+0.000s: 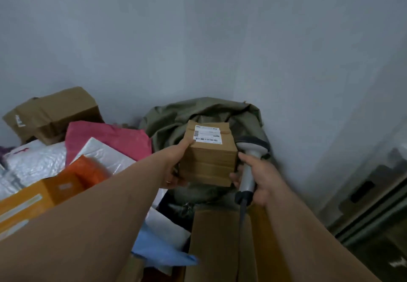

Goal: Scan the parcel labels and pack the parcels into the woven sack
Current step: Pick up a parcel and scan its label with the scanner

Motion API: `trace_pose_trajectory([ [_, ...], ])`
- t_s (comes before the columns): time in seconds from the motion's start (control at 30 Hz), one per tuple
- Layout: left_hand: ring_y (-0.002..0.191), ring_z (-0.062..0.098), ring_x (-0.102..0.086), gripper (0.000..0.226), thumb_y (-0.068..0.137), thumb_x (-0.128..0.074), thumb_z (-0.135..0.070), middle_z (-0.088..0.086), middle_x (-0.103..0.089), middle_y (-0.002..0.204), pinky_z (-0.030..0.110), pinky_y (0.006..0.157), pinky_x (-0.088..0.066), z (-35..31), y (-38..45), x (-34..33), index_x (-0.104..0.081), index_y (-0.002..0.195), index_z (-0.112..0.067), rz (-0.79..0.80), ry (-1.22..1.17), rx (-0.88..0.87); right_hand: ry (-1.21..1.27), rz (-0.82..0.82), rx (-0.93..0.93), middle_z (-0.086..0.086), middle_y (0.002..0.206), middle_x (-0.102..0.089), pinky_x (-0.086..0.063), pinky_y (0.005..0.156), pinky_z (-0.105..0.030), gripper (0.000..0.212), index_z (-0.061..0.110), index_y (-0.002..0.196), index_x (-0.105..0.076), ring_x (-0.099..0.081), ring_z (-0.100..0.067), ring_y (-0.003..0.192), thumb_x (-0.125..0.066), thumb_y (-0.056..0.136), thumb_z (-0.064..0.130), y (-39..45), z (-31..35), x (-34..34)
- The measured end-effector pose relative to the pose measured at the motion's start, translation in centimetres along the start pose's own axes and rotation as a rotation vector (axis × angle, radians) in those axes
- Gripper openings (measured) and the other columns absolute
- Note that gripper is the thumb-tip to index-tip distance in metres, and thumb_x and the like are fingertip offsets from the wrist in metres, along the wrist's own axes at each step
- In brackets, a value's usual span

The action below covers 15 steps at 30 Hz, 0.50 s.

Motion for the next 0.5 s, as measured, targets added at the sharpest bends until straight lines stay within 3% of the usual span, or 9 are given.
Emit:
trace_pose_trajectory([
  [0.07, 0.087, 0.031, -0.067, 0.086, 0.069, -0.061, -0.083, 0.014, -0.064, 0.112, 0.03, 0.058, -0.056, -1.4, 1.8, -0.8, -0.05, 0.126, -0.021, -0.008, -0.021, 0.02, 0.021, 0.002, -0.004, -0.01, 0.11, -0.072, -0.059, 0.059, -0.034, 0.036, 0.021, 0.122, -0.062, -0.076, -0.024, 0.07, -0.073, 0.089, 0.031, 2.4, 0.6, -0.1],
  [0.13, 0.09, 0.033, -0.067, 0.083, 0.069, -0.061, -0.083, 0.016, -0.062, 0.113, 0.033, 0.074, -0.057, -3.1, 4.1, -1.5, -0.048, 0.125, -0.023, -0.014, -0.017, 0.021, 0.058, -0.005, 0.01, -0.01, 0.112, -0.071, -0.059, 0.065, -0.037, 0.036, 0.021, 0.124, -0.061, -0.075, -0.025, 0.077, -0.071, 0.091, 0.029, 4.6, 1.2, -0.4],
  [0.2, 0.093, 0.034, -0.067, 0.079, 0.073, -0.064, -0.078, 0.016, -0.06, 0.117, 0.034, 0.076, -0.056, -4.5, 6.3, -2.1, -0.047, 0.128, -0.024, -0.026, -0.031, 0.004, 0.126, -0.014, 0.033, -0.008, 0.113, -0.069, -0.06, 0.082, -0.043, 0.037, 0.02, 0.128, -0.057, -0.075, -0.026, 0.087, -0.069, 0.093, 0.027, 6.5, 1.6, -1.0],
  [0.3, 0.105, 0.037, -0.062, 0.066, 0.086, -0.064, -0.061, 0.013, -0.055, 0.128, 0.045, 0.092, -0.053, -5.5, 9.5, -2.6, -0.046, 0.137, -0.023, -0.034, -0.095, -0.013, 0.135, -0.037, 0.061, -0.004, 0.11, -0.066, -0.052, 0.101, -0.046, 0.044, 0.023, 0.132, -0.051, -0.068, -0.024, 0.102, -0.07, 0.093, 0.028, 8.8, 1.9, -1.9],
  [0.37, 0.101, 0.033, -0.06, 0.051, 0.094, -0.059, -0.053, 0.009, -0.058, 0.116, 0.045, 0.091, -0.049, -5.2, 10.3, -2.8, -0.05, 0.131, -0.02, -0.023, -0.066, 0.001, 0.108, -0.048, 0.059, -0.003, 0.109, -0.065, -0.052, 0.097, -0.041, 0.044, 0.023, 0.133, -0.051, -0.067, -0.023, 0.103, -0.069, 0.094, 0.028, 9.8, 1.6, -2.0],
  [0.5, 0.092, 0.023, -0.061, 0.022, 0.098, -0.055, -0.043, 0.002, -0.061, 0.109, 0.035, 0.081, -0.042, -4.2, 10.1, -3.0, -0.056, 0.088, -0.024, -0.011, 0.122, -0.047, 0.086, -0.034, -0.015, -0.011, 0.118, -0.063, -0.056, 0.083, -0.039, 0.043, 0.015, 0.136, -0.051, -0.072, -0.029, 0.096, -0.065, 0.097, 0.026, 10.2, -0.3, -1.4],
])
Point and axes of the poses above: each hand's wrist, its own y-axis towards the middle knuckle, its own x-axis out of the back of the hand, z = x × y, the point moved 2 cm from there along y, towards the middle knuckle
